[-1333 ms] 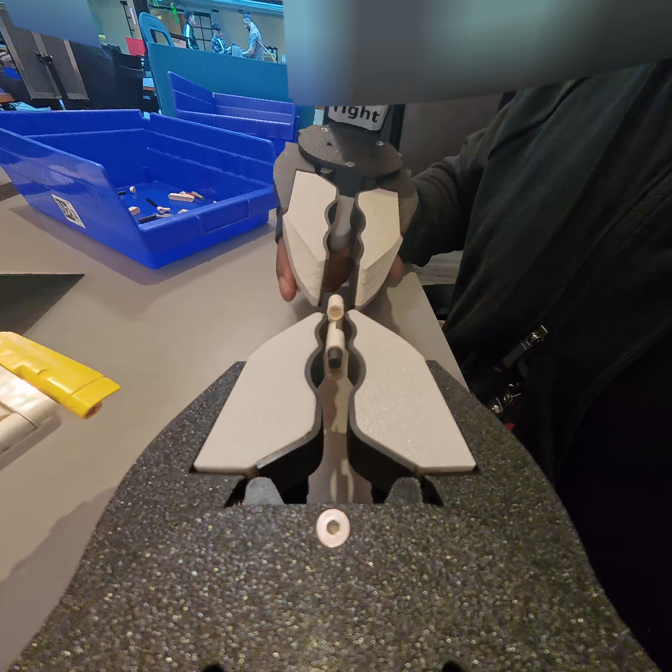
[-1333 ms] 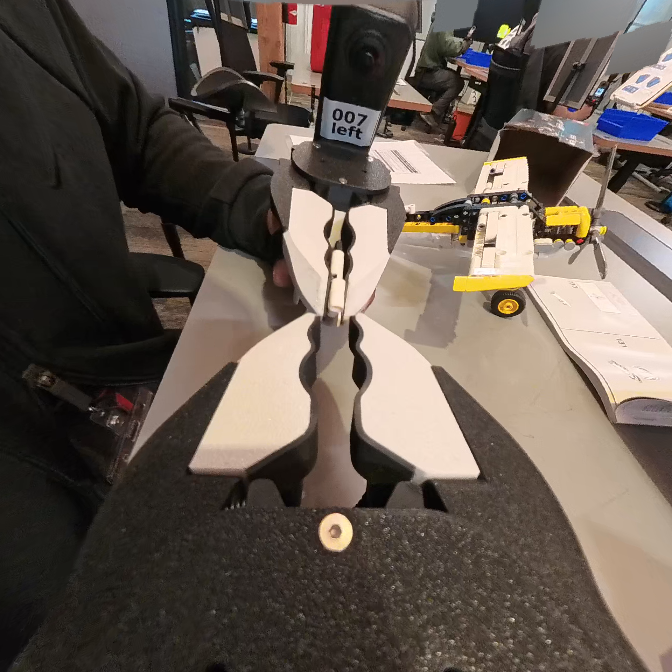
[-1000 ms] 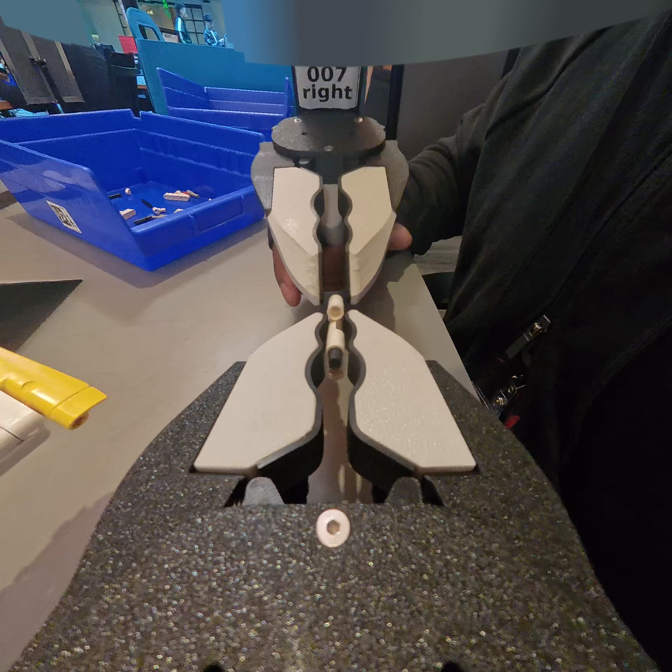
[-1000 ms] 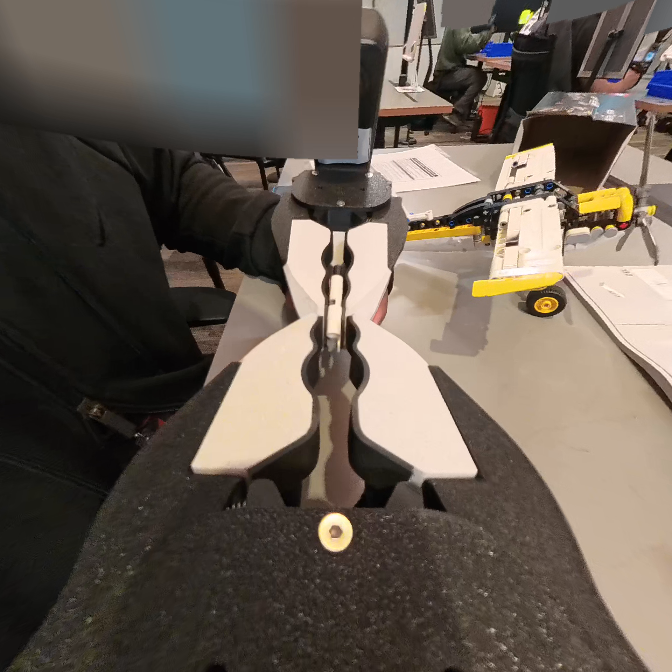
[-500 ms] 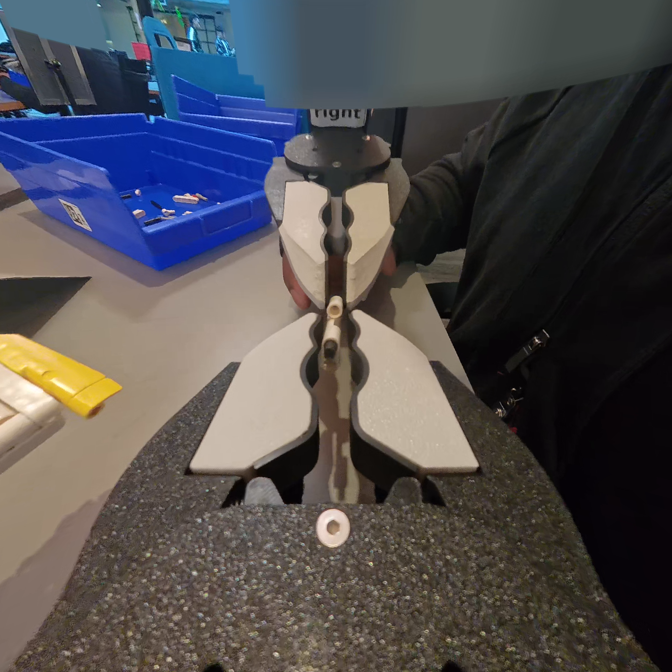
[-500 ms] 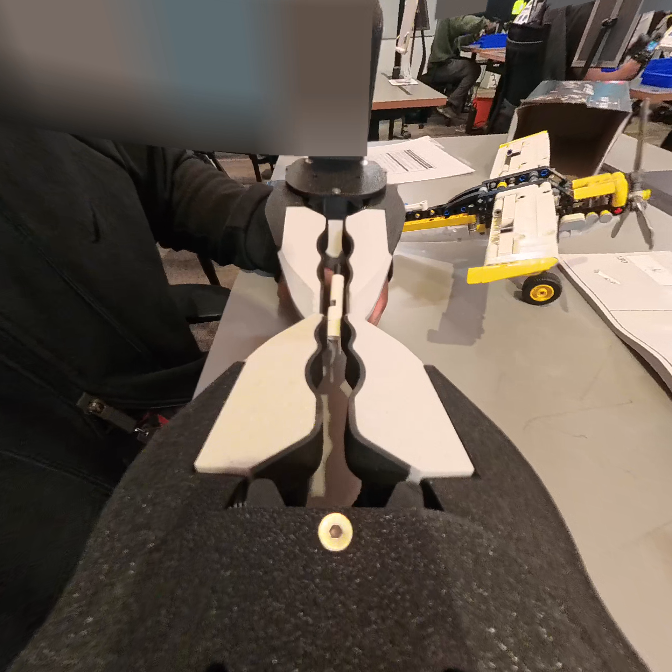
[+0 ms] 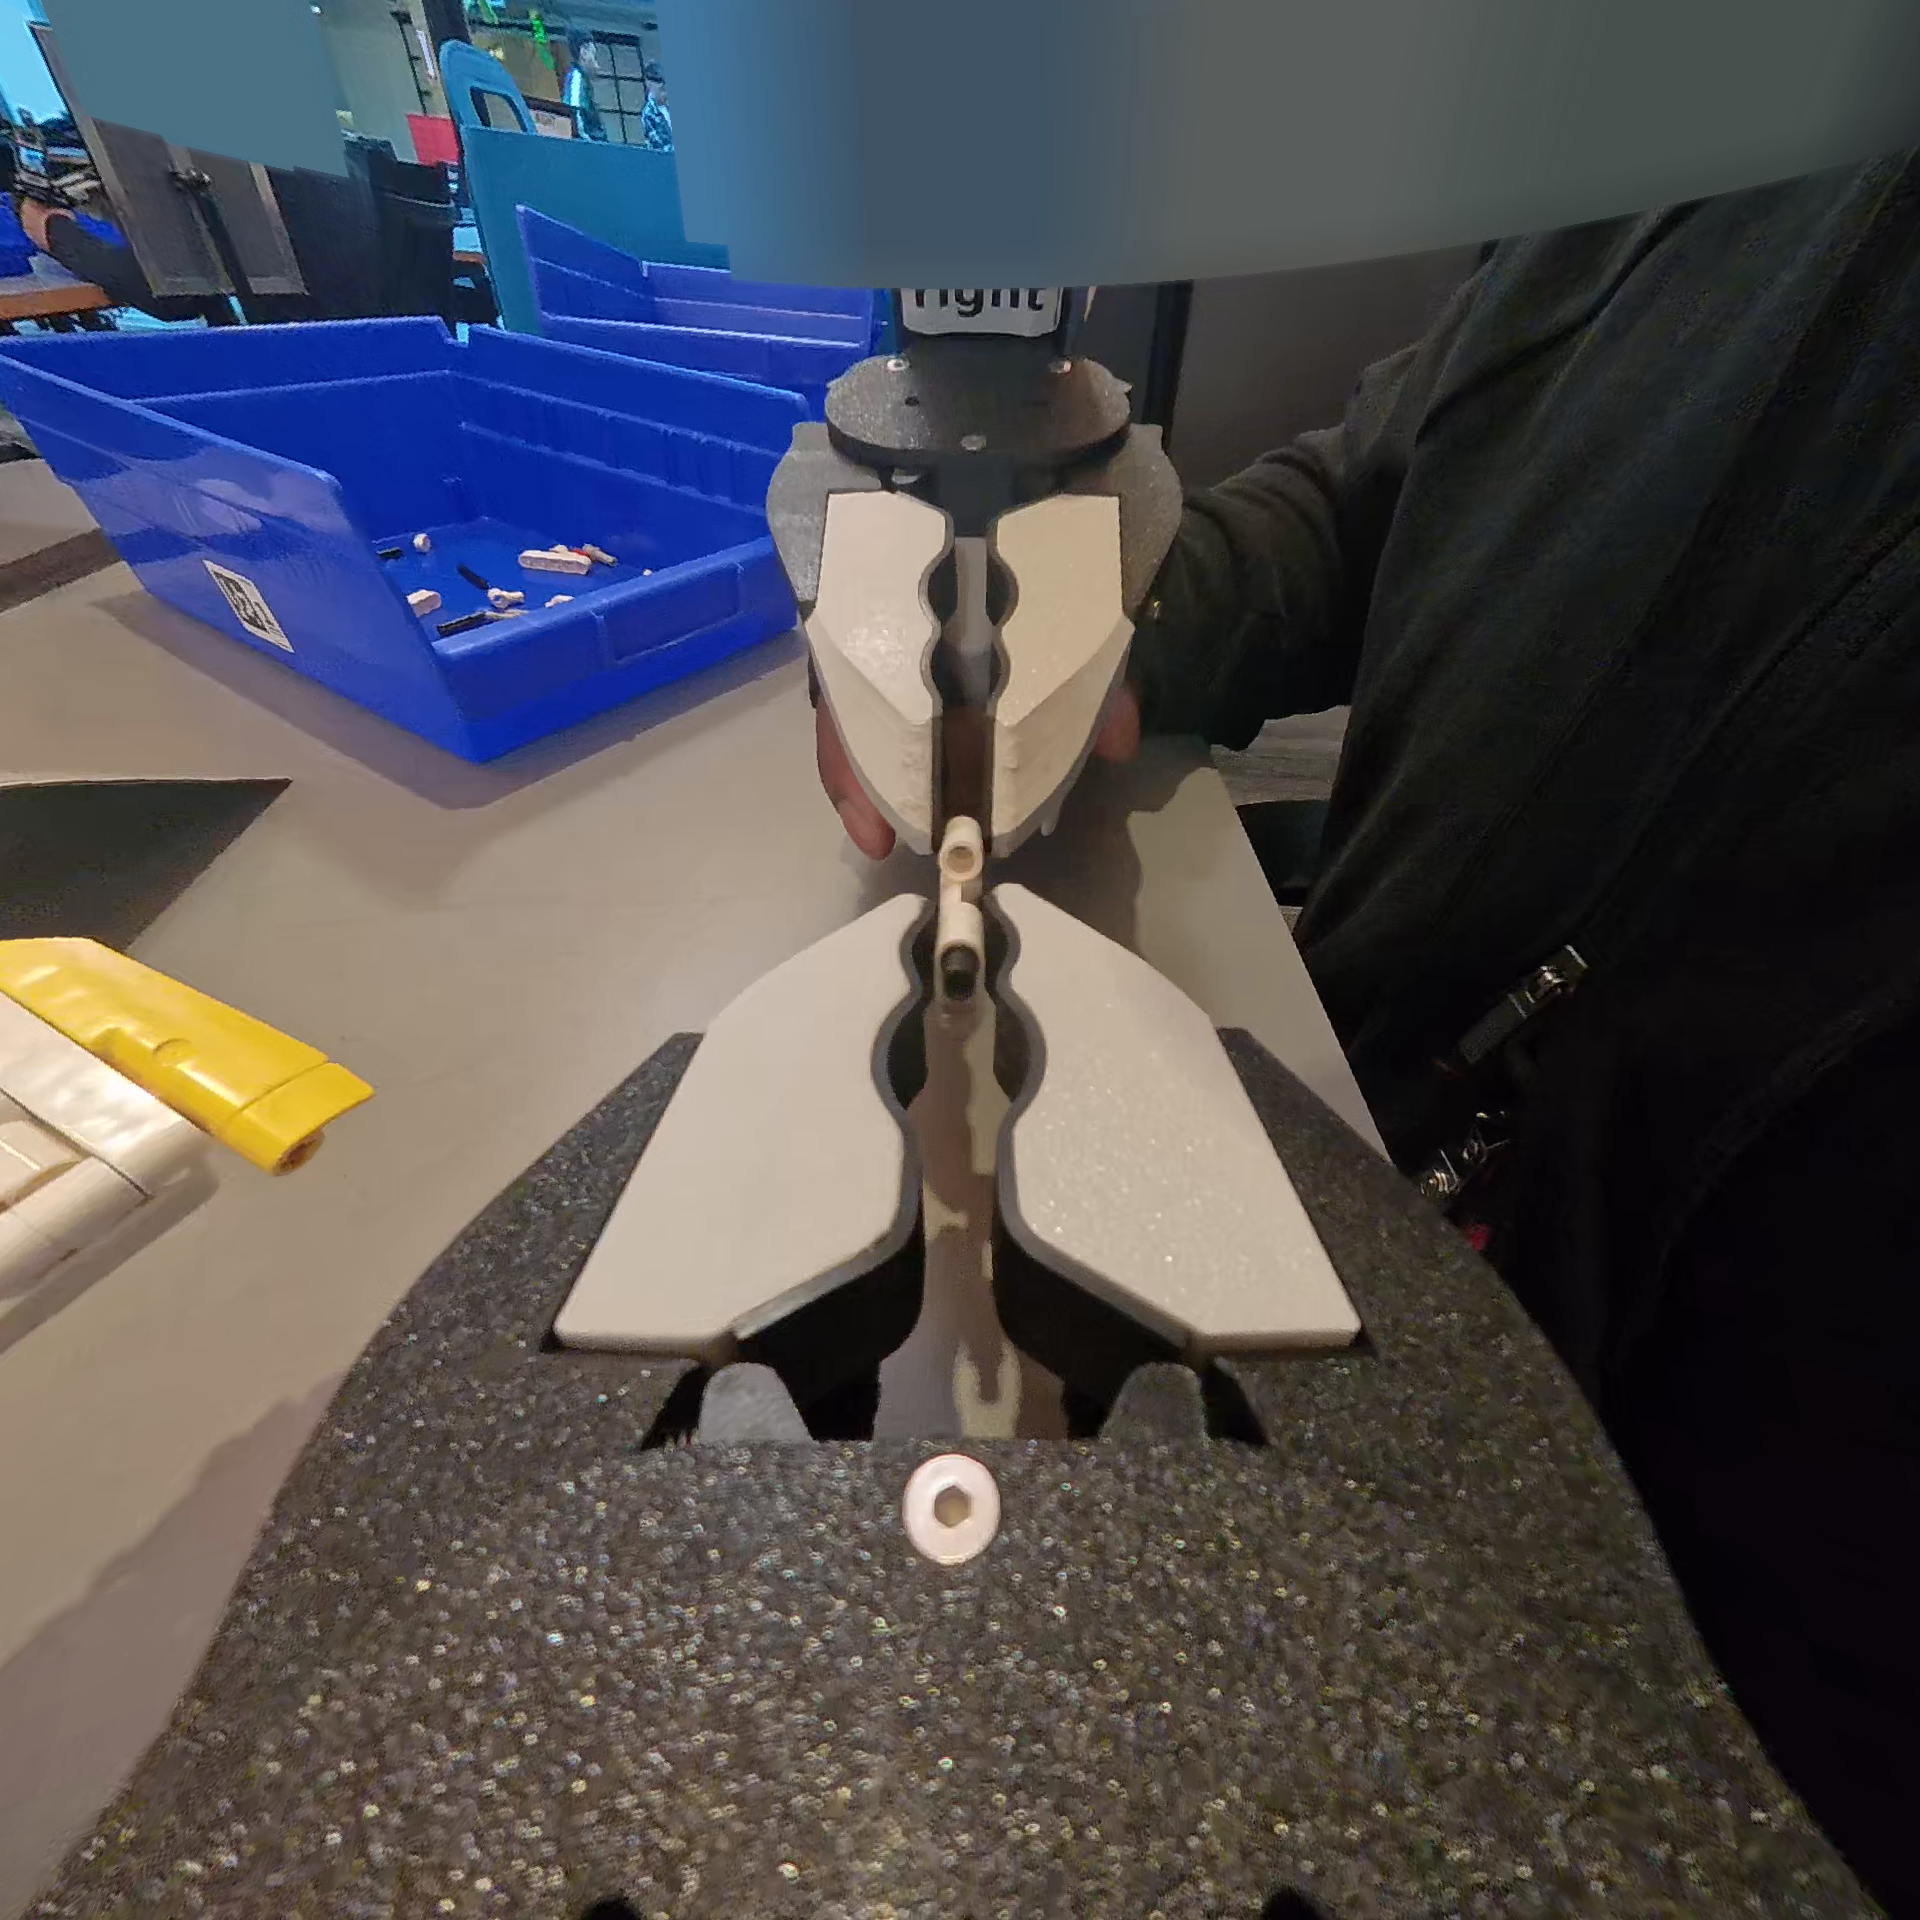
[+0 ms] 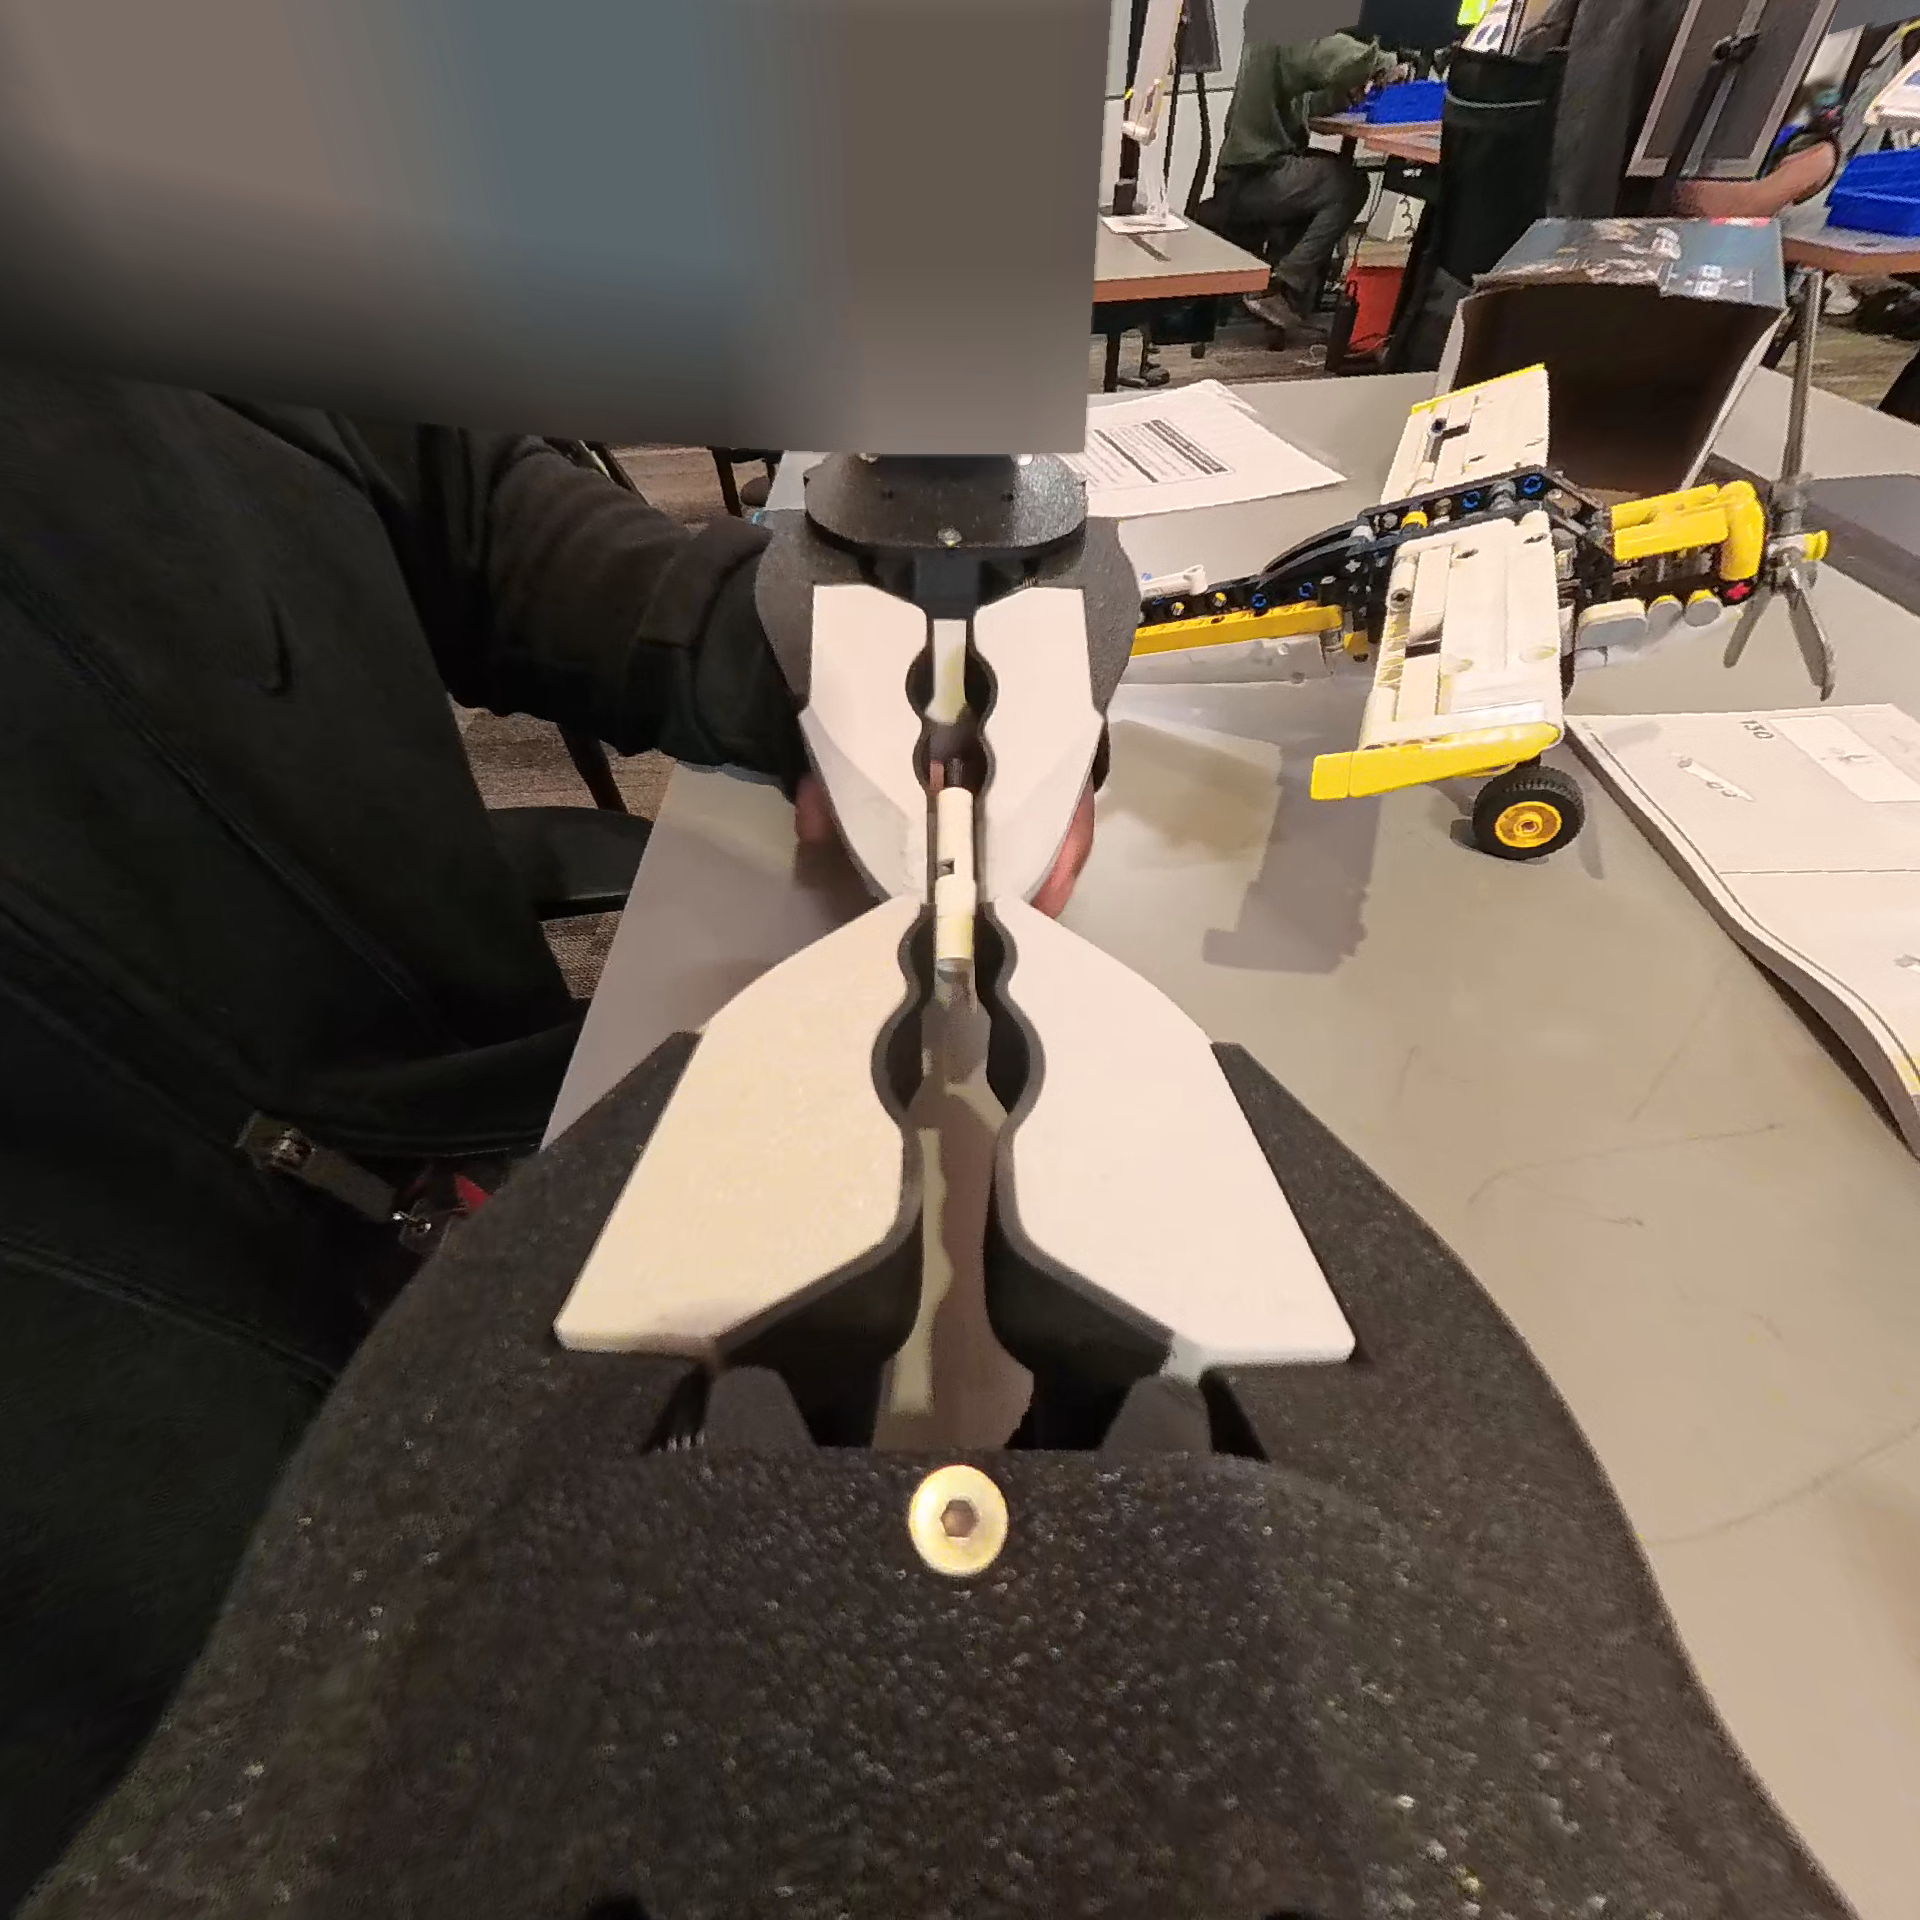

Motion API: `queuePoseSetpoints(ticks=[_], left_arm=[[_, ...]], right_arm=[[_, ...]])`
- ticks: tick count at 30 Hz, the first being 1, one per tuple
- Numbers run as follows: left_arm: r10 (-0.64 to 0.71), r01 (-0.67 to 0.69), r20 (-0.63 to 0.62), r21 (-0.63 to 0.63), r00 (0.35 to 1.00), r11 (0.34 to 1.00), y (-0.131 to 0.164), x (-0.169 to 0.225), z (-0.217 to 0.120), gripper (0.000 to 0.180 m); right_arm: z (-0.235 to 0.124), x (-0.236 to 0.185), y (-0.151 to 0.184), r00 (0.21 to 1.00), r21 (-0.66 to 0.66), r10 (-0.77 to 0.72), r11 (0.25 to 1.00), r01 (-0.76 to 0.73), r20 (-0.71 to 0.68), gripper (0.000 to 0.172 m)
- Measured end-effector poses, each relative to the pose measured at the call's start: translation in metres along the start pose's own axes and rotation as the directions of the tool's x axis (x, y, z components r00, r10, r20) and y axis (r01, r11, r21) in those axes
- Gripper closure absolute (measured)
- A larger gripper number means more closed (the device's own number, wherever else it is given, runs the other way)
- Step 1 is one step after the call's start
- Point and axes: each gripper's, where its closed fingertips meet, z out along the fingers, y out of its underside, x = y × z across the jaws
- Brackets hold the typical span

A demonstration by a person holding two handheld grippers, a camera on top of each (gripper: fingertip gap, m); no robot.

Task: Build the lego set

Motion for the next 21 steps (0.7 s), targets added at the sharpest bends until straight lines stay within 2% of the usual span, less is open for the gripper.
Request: queuePoseSetpoints(ticks=[8,21], left_arm=[[-0.005,0.006,-0.017,0.032,1.000,0.999,-0.004,0.001,-0.003,0.173],[-0.006,0.009,-0.106,0.031,0.994,0.999,-0.004,0.012,-0.003,0.173]], right_arm=[[0.003,0.001,-0.002,1.000,0.012,0.000,1.000,0.000,-0.016,0.159],[0.007,-0.012,-0.006,0.998,0.047,-0.027,0.999,0.024,0.065,0.164]])
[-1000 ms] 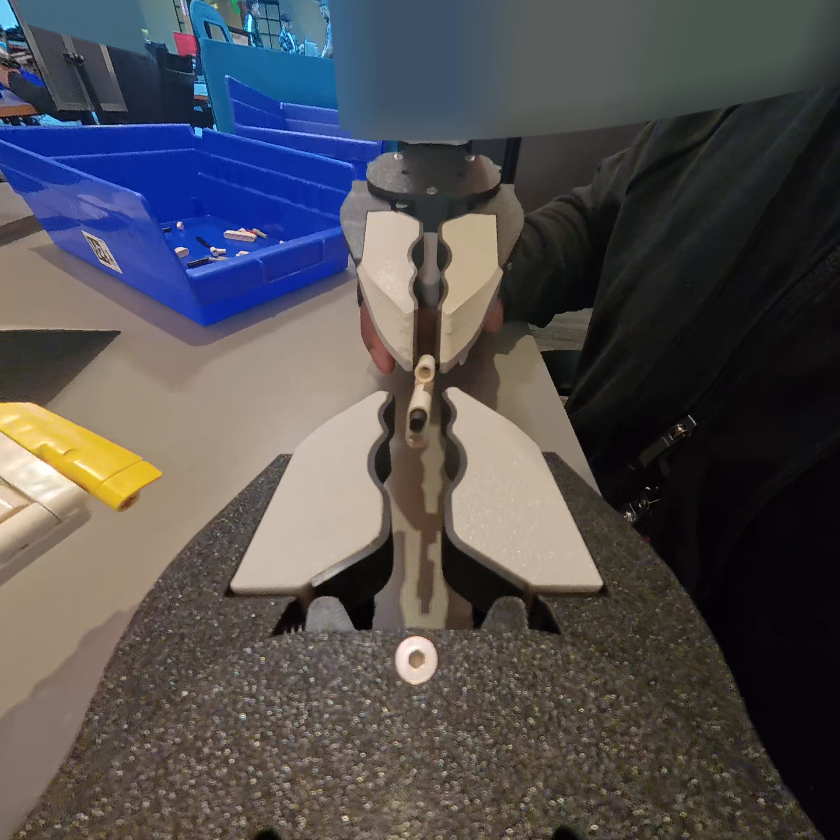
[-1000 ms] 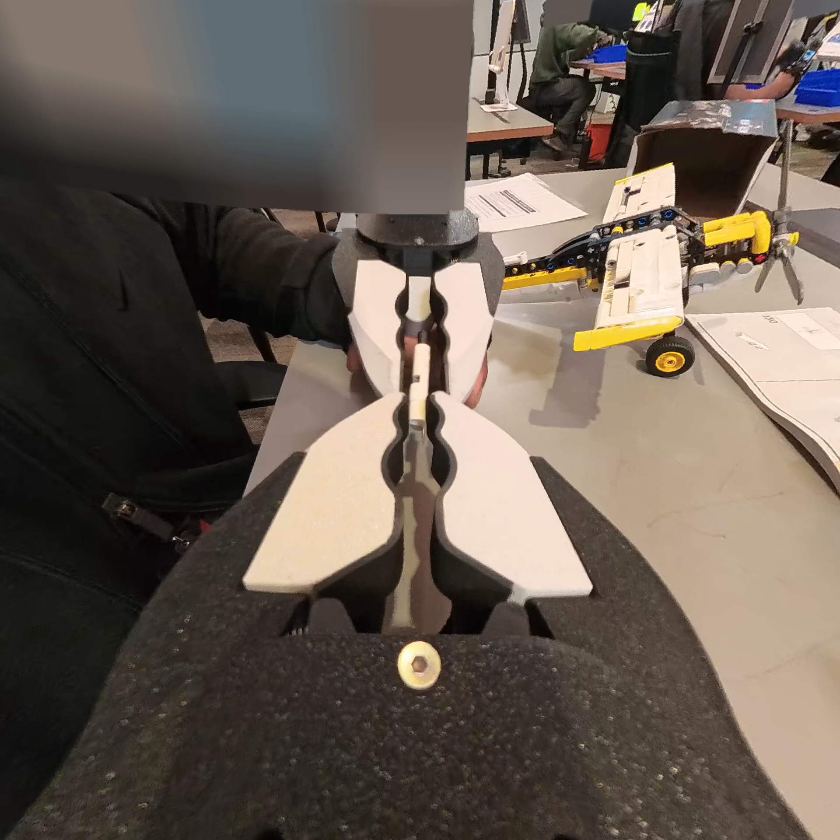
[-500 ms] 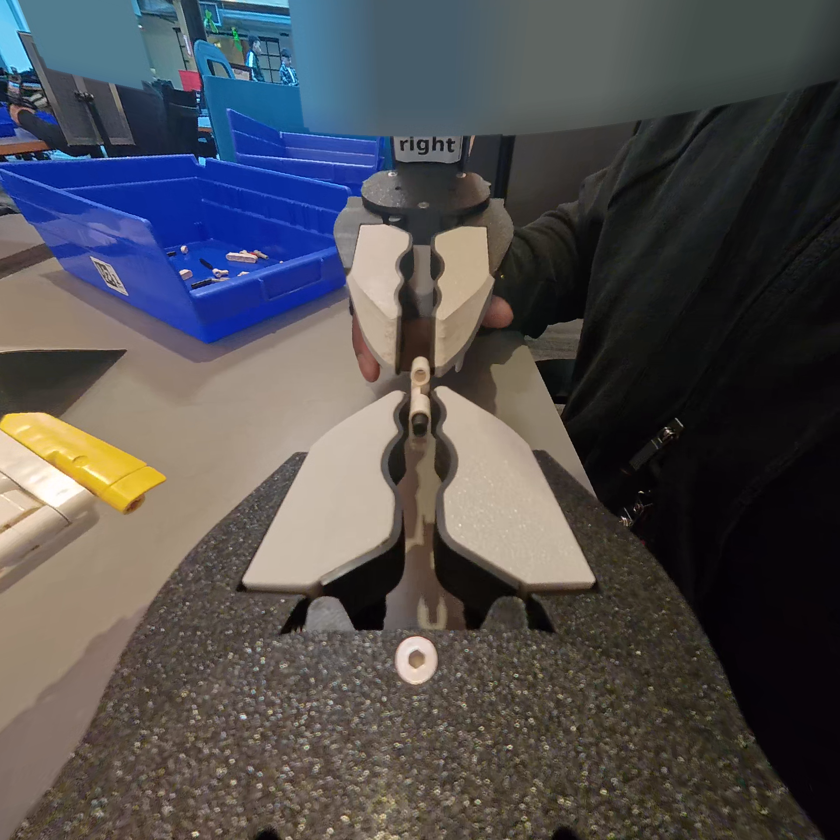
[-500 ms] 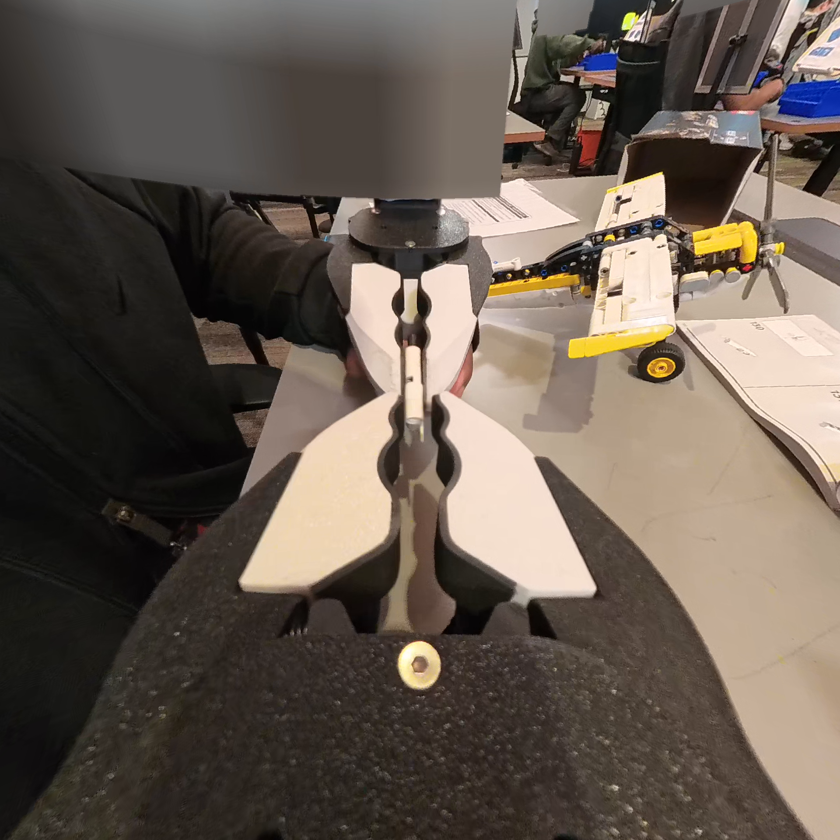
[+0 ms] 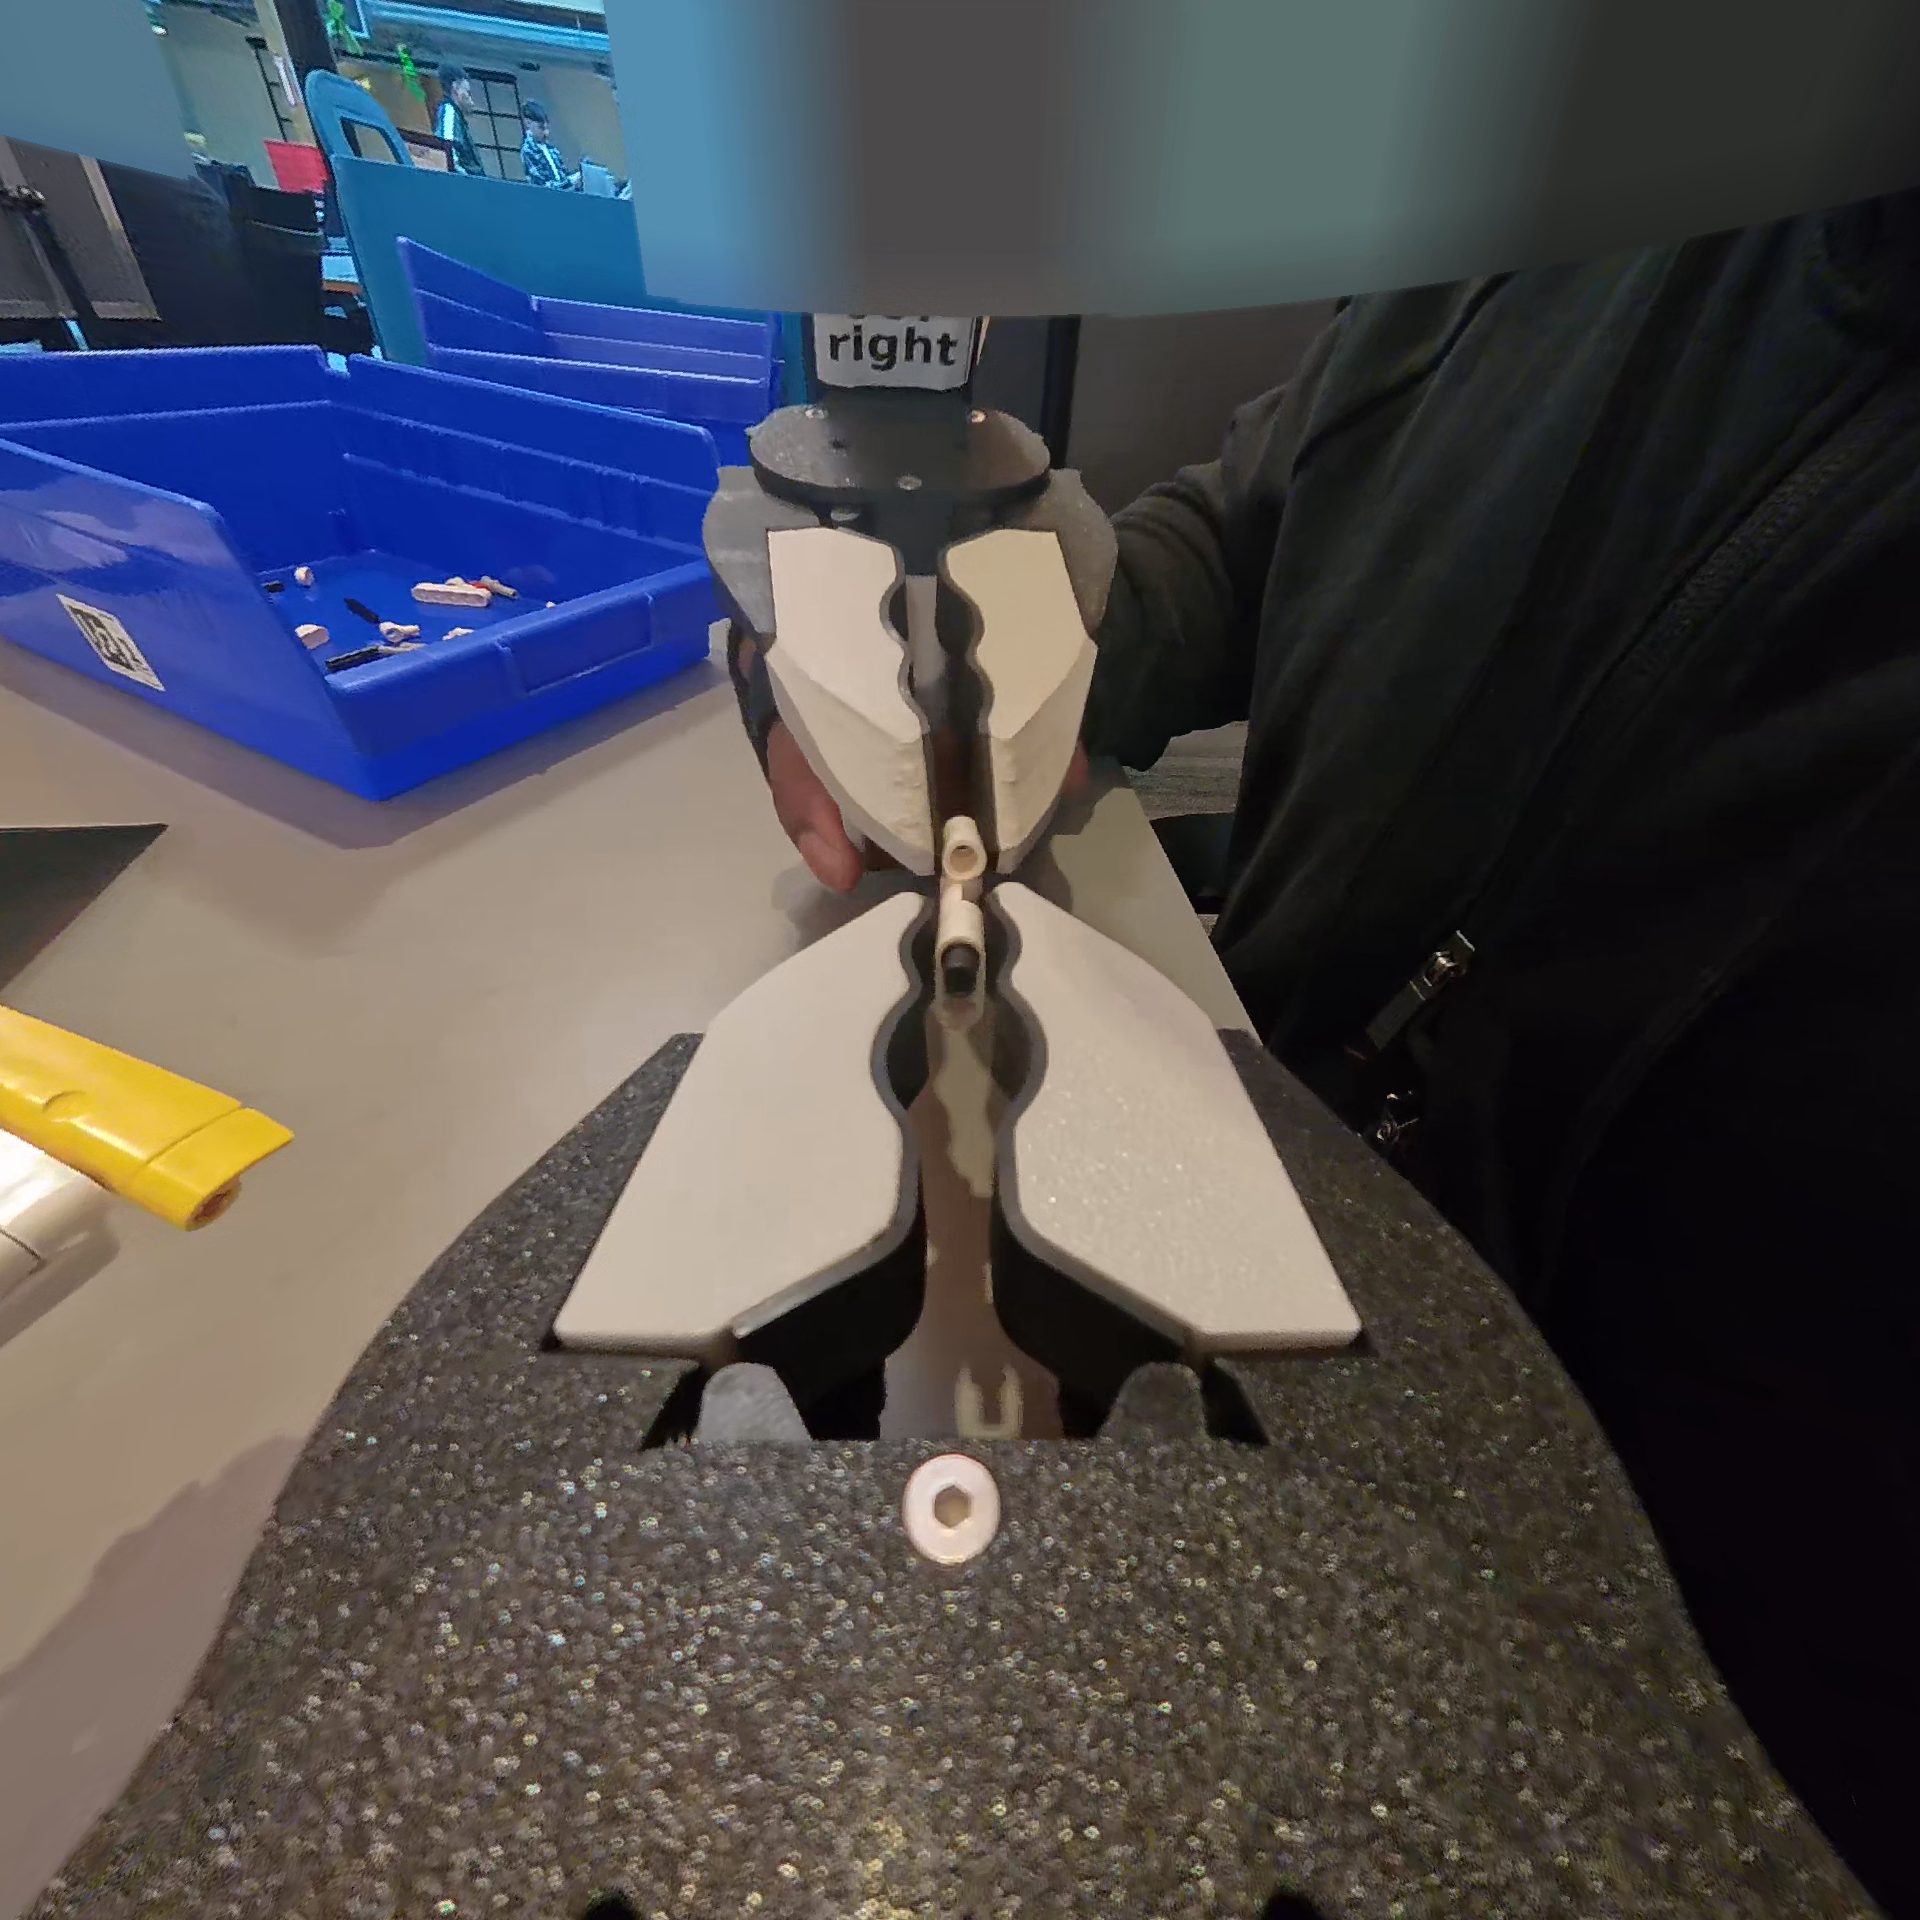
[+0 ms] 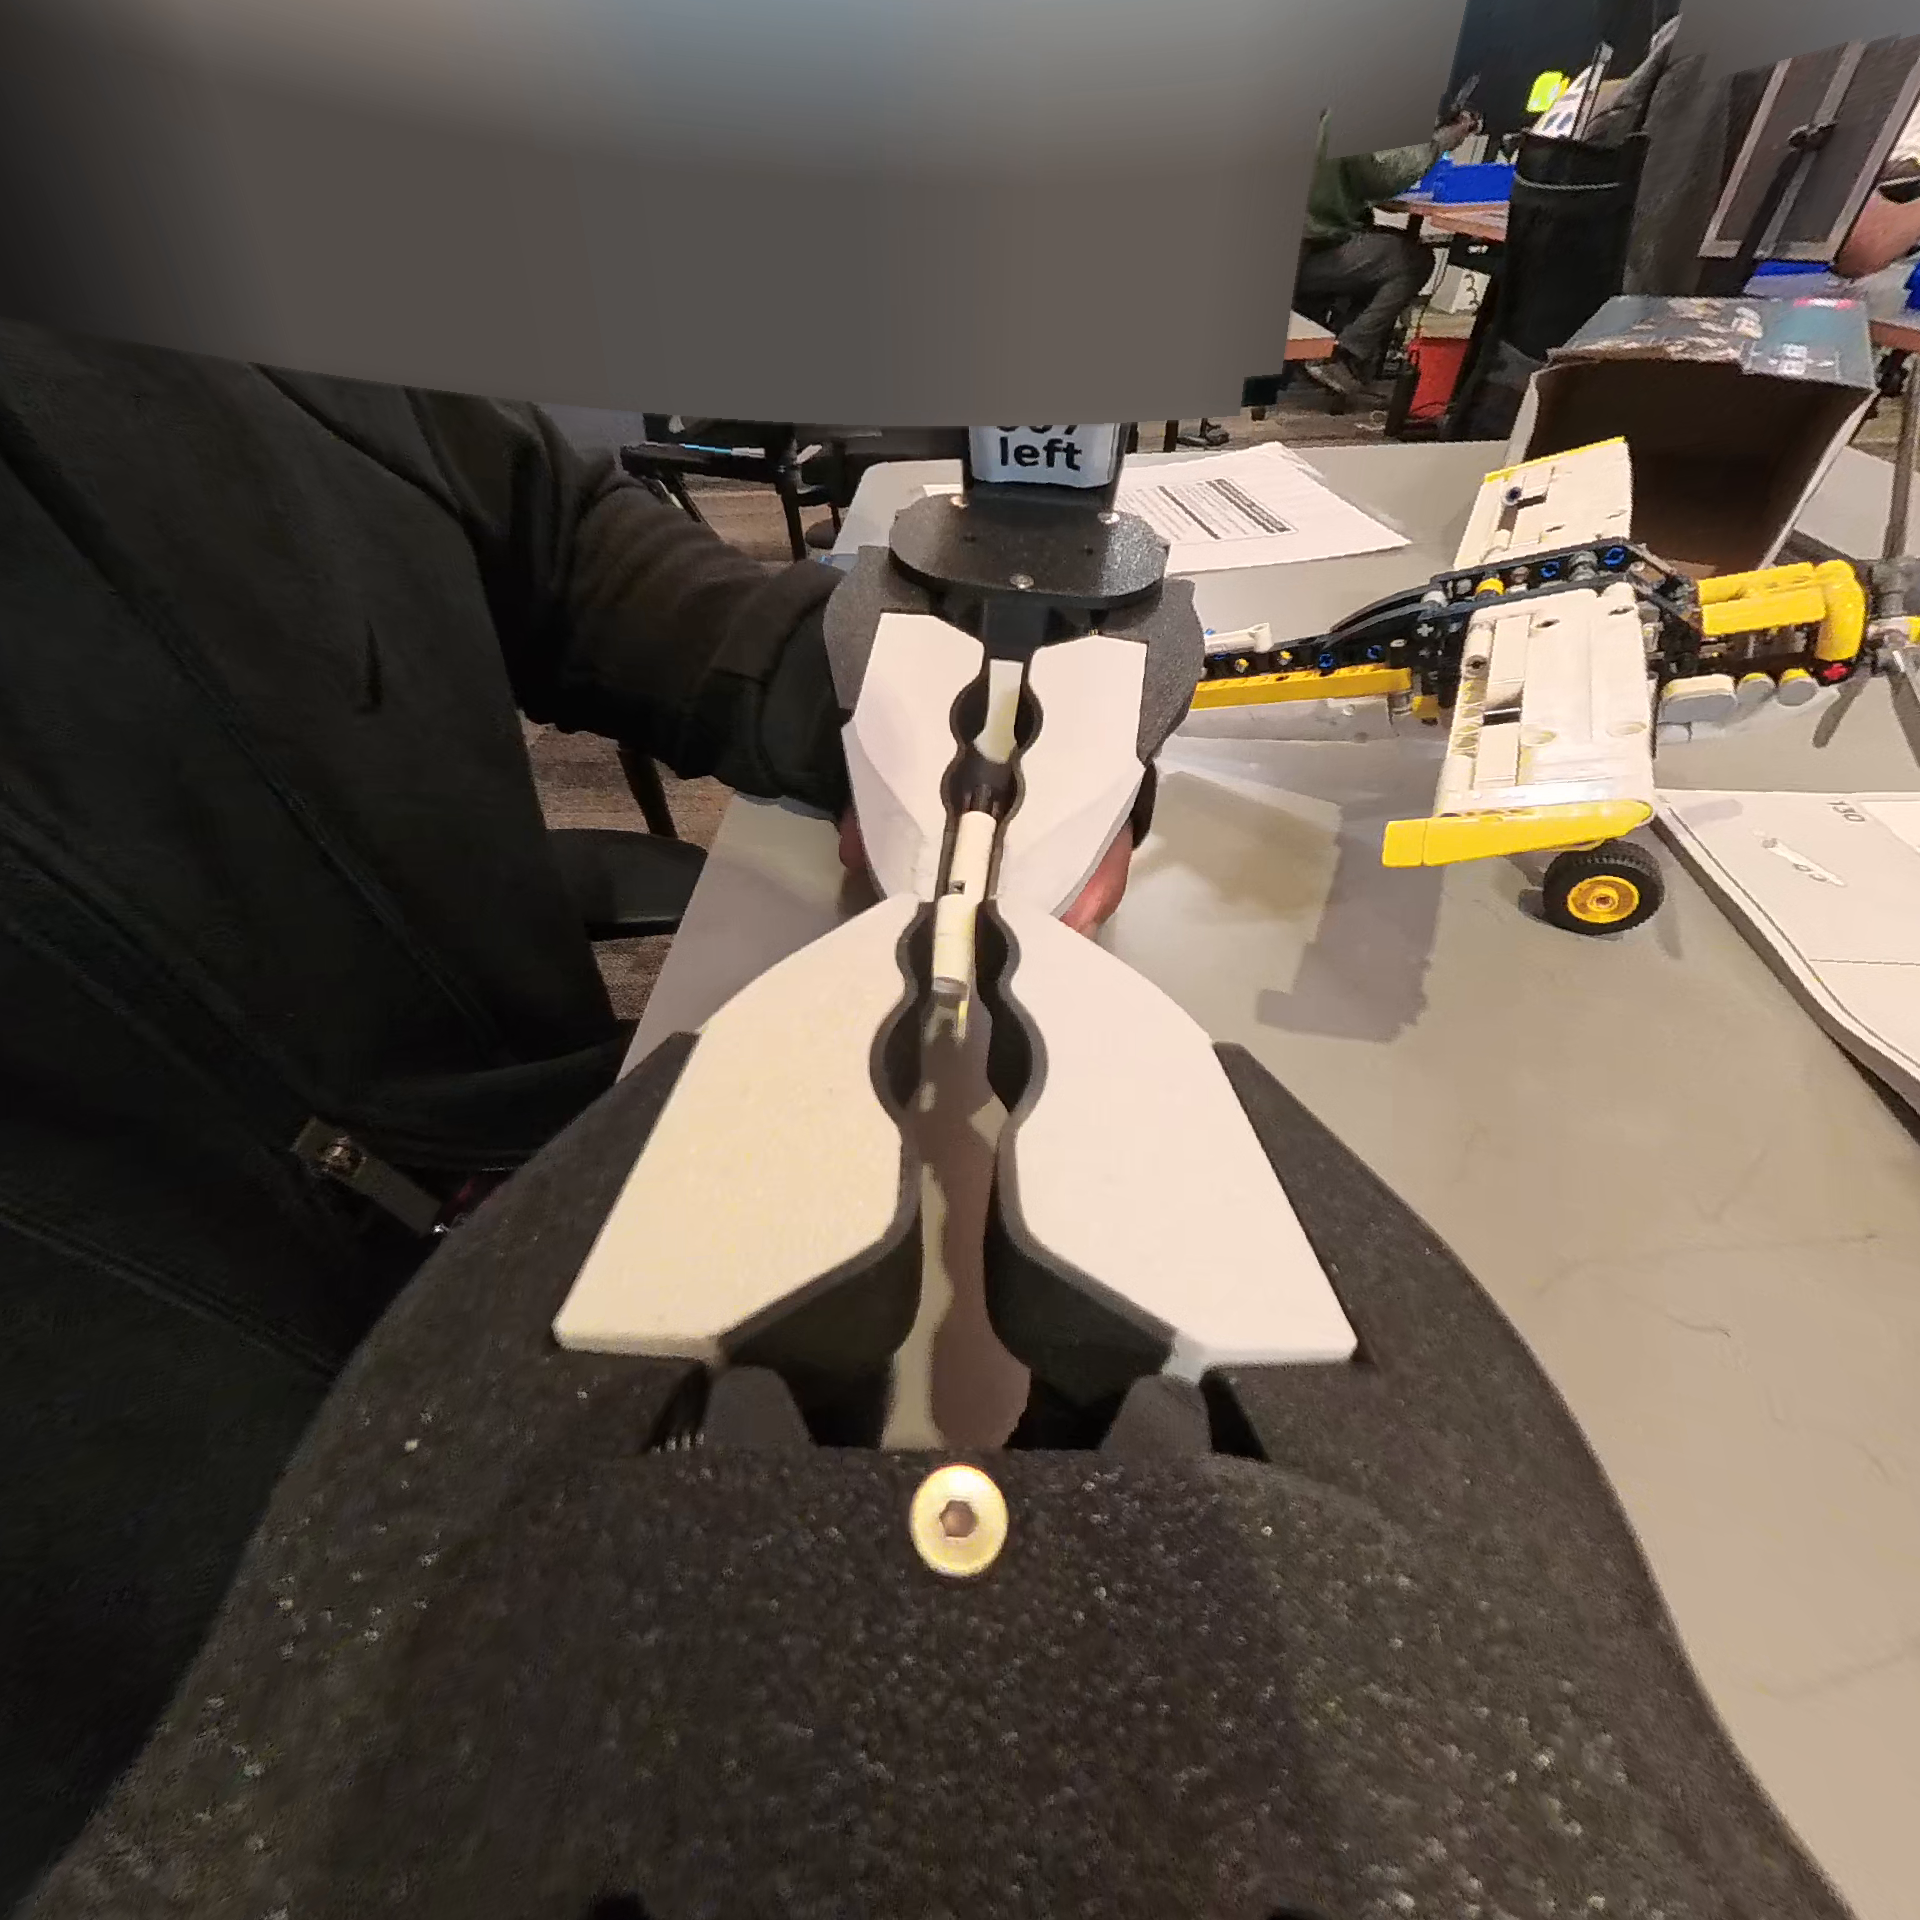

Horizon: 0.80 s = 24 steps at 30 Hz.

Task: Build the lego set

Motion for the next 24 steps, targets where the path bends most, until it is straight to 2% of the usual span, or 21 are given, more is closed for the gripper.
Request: queuePoseSetpoints(ticks=[9,11,13,24], left_arm=[[-0.002,0.002,0.016,0.003,1.000,1.000,-0.0003,-0.0021,-0.0003,0.173],[-0.006,0.006,0.022,0.024,1.000,1.000,-0.0028,-0.0033,-0.0026,0.173],[-0.019,0.017,0.029,0.047,0.999,0.999,-0.0056,-0.0053,-0.0051,0.173],[-0.042,0.042,-0.017,0.032,0.999,0.999,-0.0037,-0.0018,-0.0040,0.173]], right_arm=[[-0.0009,0.0028,0.0005,1.000,0.002,0.008,1.000,-0.008,-0.028,0.164],[-0.0035,0.0059,0.0034,0.999,-0.007,0.013,1.000,-0.013,-0.051,0.156],[-0.0072,0.0075,0.0043,0.998,0.004,0.032,0.999,-0.032,-0.056,0.155],[-0.0033,0.0018,0.0044,1.000,0.004,0.013,1.000,-0.013,-0.019,0.165]])
